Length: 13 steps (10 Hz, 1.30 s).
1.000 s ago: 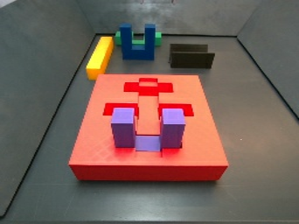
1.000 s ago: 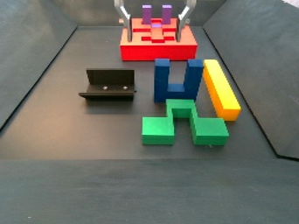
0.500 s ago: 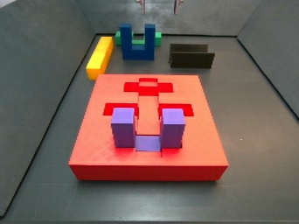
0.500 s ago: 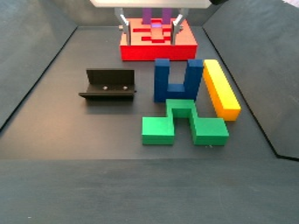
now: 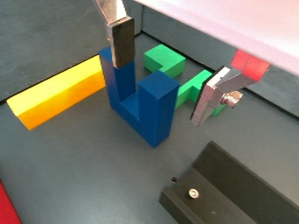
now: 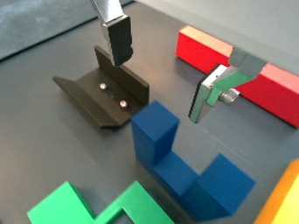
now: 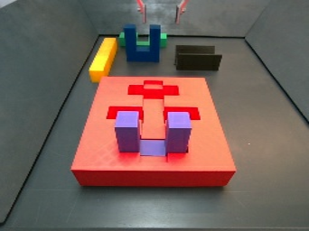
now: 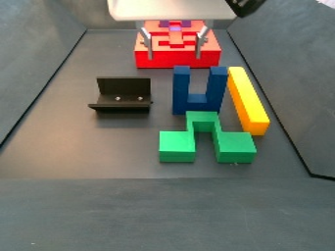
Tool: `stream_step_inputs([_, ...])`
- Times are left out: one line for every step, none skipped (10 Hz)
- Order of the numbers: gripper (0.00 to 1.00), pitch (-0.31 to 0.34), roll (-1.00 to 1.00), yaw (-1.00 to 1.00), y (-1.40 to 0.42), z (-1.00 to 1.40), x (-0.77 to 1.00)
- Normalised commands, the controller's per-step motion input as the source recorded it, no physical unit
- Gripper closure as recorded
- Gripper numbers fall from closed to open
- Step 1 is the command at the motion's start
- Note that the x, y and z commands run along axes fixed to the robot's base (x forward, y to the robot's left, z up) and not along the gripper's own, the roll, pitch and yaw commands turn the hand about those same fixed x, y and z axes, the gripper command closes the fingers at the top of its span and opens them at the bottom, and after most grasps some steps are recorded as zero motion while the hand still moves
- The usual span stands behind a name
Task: Pick up the blue object. Move up. Move to above the board. Insert the blue object.
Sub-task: Pick up the blue object.
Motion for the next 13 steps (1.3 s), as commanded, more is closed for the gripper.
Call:
stream_step_inputs([0.0, -0.011, 0.18, 0.0, 0.01, -0.27, -0.17])
stream_step_inputs([0.0, -0.006, 0.16, 0.0, 0.04, -0.24, -0.13])
stream_step_inputs([0.0, 0.0, 0.1, 0.0, 0.19, -0.11, 0.0])
stream_step_inputs([0.0, 0.036, 0.0, 0.0, 0.29, 0.0, 0.13])
stream_step_inputs([0.0, 0.036, 0.0, 0.0, 0.23, 0.0, 0.14])
stream_step_inputs([0.0, 0.019, 0.02, 0.0, 0.1, -0.04, 0.08])
stream_step_inputs([0.0, 0.0, 0.07, 0.0, 0.0, -0.19, 0.0])
stream_step_inputs([0.0, 0.0, 0.08, 0.0, 0.0, -0.23, 0.0])
stream_step_inputs([0.0, 0.0, 0.05, 0.0, 0.0, -0.2, 0.0])
stream_step_inputs([0.0, 0.0, 0.03, 0.0, 0.0, -0.19, 0.0])
stream_step_inputs([0.0, 0.0, 0.05, 0.0, 0.0, -0.19, 0.0])
stream_step_inputs([0.0, 0.0, 0.09, 0.0, 0.07, -0.2, 0.03])
stream_step_inputs([0.0, 0.0, 0.1, 0.0, 0.11, -0.18, 0.05])
